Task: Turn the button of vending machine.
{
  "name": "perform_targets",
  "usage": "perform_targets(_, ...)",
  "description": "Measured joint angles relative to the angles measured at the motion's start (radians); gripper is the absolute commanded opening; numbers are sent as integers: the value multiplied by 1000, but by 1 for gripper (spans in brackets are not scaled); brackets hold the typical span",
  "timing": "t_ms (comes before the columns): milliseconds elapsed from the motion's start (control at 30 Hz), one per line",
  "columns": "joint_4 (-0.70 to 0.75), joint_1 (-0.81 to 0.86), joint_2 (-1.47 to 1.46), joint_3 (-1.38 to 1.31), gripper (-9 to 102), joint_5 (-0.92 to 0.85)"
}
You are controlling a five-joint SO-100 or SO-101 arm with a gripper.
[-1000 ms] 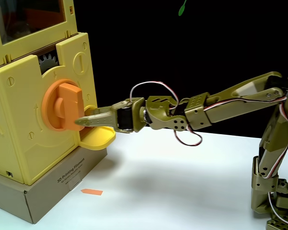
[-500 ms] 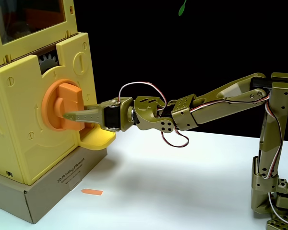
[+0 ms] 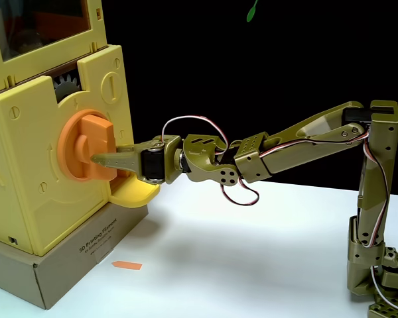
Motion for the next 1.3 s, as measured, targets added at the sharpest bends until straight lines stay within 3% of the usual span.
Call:
perform_targets(367, -9, -21, 0, 2, -1, 0)
perform_targets(833, -28, -28, 0, 2, -1, 77)
perform_targets(1300, -34, -46, -2, 2, -1, 508)
